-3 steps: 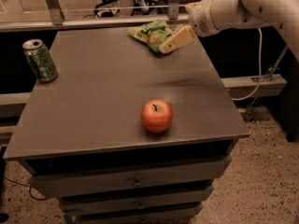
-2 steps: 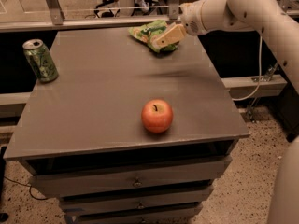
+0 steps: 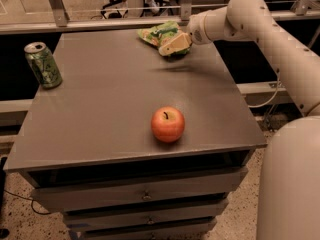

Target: Move green rice chip bag near apple

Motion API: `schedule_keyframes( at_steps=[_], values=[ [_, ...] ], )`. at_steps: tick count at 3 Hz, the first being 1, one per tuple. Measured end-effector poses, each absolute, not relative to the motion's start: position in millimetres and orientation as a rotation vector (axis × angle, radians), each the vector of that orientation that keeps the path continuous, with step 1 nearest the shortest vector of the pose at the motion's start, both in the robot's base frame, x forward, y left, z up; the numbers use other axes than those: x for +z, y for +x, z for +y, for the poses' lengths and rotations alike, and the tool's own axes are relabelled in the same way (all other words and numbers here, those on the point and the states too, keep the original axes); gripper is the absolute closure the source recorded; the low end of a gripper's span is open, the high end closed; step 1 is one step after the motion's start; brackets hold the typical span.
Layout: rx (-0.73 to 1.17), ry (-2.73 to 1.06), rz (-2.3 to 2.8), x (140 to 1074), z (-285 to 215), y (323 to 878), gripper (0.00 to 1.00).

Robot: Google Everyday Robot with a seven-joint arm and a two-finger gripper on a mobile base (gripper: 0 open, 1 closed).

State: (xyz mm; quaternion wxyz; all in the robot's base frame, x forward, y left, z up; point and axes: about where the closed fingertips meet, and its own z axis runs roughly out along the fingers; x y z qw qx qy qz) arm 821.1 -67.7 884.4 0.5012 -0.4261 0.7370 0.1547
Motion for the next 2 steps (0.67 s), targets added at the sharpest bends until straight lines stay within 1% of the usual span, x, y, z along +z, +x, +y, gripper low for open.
schedule_keyframes(
  at_steps=[1,2],
  values=[
    [0.380,-1.020,1.807,868,-64,829,0.18],
    [0.378,-1.017,1.823,857,-64,831,0.42]
  ],
)
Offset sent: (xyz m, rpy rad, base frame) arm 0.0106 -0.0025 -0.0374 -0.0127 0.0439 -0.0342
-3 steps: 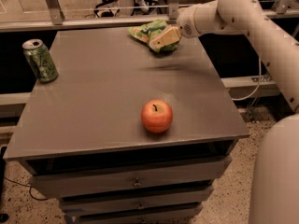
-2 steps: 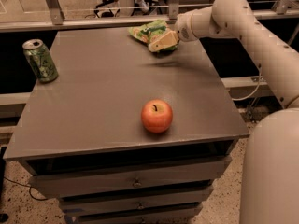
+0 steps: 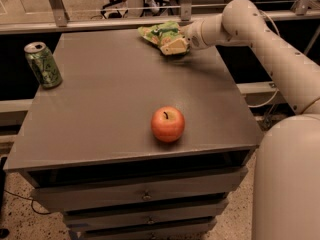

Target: Move green rice chip bag near apple

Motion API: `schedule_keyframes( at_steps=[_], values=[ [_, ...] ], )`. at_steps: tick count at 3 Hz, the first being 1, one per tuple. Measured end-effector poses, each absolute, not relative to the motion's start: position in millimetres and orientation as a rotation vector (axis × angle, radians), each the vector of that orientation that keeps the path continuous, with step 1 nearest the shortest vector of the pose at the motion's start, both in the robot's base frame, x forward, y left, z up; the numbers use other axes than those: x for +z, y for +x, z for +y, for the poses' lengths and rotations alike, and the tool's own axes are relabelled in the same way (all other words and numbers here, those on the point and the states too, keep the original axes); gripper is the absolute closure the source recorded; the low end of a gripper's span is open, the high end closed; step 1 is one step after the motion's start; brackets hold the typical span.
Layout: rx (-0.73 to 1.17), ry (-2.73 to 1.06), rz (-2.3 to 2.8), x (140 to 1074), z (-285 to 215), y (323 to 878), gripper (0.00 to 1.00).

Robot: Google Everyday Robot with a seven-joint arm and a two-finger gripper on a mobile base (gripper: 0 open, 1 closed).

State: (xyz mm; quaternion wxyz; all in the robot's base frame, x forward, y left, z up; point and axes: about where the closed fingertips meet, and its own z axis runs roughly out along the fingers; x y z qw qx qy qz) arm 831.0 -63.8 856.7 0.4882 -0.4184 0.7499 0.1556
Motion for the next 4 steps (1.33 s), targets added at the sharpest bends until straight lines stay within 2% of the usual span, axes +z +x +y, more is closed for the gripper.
schedule_keyframes(
  at_steps=[2,3,4],
  values=[
    [0.336,-1.035,1.822,856,-67,827,0.88],
    [0.318,-1.054,1.794,866,-65,822,1.00],
    [0.332,-1.090,1.739,883,-55,812,1.00]
  ],
)
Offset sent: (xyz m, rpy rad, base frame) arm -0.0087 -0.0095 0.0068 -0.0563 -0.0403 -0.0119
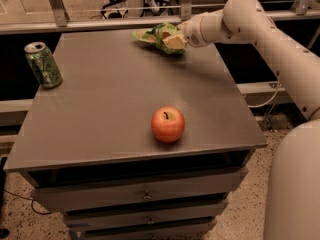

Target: Move green rice chip bag near apple

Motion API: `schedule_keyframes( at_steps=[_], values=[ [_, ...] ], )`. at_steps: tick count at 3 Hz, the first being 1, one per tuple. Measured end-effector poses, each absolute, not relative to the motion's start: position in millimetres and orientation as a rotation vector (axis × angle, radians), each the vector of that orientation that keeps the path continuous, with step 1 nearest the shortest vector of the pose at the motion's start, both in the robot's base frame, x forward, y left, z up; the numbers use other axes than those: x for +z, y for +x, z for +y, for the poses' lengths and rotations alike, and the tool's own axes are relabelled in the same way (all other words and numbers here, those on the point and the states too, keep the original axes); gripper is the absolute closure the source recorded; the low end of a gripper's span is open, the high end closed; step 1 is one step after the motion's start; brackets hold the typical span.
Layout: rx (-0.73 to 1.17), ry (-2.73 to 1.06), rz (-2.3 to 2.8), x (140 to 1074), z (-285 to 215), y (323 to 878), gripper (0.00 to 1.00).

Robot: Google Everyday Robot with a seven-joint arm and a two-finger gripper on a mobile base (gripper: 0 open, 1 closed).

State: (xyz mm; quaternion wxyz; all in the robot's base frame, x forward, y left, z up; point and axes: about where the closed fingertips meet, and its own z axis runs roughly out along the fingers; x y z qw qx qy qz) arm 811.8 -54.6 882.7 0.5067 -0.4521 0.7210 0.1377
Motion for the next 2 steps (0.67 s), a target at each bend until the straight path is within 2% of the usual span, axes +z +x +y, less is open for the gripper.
schedule_keyframes(
  at_steps=[2],
  values=[
    [0.402,-1.199,1.547,930,-23,773,1.00]
  ],
)
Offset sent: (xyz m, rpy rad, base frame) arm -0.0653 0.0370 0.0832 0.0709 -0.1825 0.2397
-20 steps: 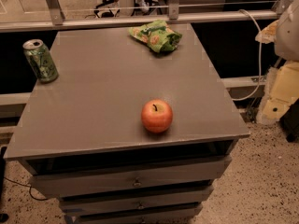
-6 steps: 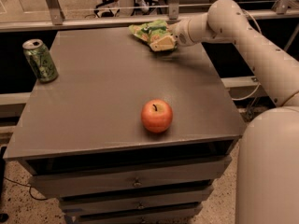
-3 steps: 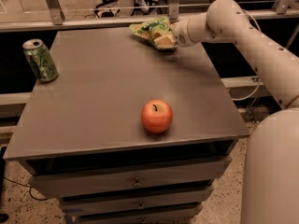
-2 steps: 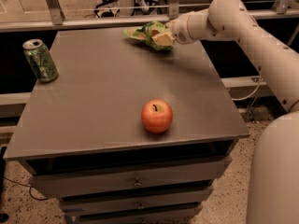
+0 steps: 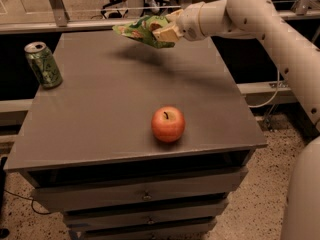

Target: Move green rice chip bag near apple

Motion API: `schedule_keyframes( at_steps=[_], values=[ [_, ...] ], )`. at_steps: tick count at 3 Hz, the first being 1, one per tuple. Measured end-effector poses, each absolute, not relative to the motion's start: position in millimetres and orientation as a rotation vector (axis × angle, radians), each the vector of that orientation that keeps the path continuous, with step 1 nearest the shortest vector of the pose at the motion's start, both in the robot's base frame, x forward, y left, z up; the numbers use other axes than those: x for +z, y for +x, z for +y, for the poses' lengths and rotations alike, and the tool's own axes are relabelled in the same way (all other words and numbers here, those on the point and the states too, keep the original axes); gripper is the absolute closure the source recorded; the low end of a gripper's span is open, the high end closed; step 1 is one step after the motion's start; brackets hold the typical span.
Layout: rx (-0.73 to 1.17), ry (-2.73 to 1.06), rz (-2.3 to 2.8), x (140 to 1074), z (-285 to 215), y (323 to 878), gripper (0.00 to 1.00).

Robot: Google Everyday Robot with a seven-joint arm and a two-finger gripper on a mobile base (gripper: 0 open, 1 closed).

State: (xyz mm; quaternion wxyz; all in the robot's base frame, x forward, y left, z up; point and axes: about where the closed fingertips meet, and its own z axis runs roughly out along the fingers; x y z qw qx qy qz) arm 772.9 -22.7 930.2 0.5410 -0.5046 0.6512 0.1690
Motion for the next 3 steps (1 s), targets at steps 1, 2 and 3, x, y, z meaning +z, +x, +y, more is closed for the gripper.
schedule_keyframes(
  at_steps=[1,2,3],
  values=[
    [0.404,-1.200,1.547,930,-22,773,1.00],
    [0.426,-1.202,1.499,934,-29,748,1.00],
    [0.431,-1.194,1.446,944,-49,696,1.00]
  ],
)
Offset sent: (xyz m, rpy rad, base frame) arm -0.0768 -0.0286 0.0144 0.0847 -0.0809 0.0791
